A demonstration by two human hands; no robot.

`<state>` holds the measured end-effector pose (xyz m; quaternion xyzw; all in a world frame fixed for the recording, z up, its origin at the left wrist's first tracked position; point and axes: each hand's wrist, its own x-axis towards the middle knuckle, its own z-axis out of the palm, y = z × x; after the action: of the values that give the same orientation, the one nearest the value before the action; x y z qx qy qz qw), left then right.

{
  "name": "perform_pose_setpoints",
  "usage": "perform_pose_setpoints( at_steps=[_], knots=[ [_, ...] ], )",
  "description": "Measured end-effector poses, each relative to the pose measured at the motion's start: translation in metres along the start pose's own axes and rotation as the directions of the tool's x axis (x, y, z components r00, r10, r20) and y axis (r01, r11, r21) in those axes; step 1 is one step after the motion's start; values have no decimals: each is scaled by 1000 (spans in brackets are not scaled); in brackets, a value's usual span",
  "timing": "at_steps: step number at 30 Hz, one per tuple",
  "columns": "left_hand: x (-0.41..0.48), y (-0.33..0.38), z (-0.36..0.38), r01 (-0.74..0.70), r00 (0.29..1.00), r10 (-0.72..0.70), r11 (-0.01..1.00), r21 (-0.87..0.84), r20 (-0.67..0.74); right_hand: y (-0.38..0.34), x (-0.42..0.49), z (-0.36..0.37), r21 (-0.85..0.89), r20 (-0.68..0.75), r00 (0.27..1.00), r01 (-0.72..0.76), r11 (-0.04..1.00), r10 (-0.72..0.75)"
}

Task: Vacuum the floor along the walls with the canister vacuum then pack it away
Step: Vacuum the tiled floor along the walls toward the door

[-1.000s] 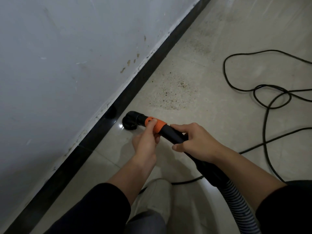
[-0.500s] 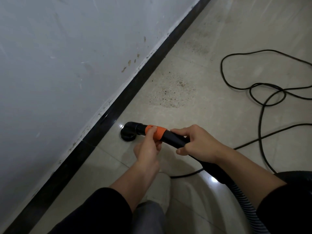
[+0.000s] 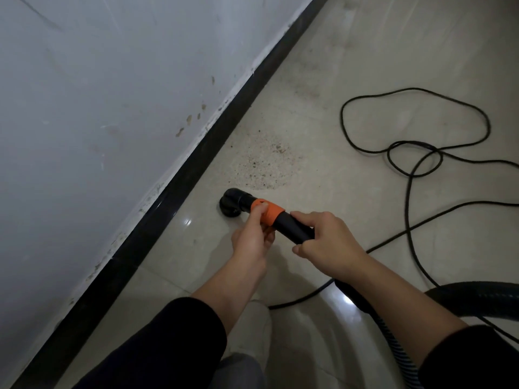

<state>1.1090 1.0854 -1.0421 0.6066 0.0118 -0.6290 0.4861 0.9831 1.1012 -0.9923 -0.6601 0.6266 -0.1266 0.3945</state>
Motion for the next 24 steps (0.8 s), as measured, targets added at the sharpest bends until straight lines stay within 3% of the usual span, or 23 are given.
perform_pose_setpoints(
  at_steps=[16,24],
  knots=[
    [4,-21,81,47,982,-79,982,185,172,31,2,-58,12,-141,975,-169,985,169],
    [-2,-33,125,-63,975,-33,907,416,221,53,-1,-87,66,-219,932,-283,957,290]
  ],
)
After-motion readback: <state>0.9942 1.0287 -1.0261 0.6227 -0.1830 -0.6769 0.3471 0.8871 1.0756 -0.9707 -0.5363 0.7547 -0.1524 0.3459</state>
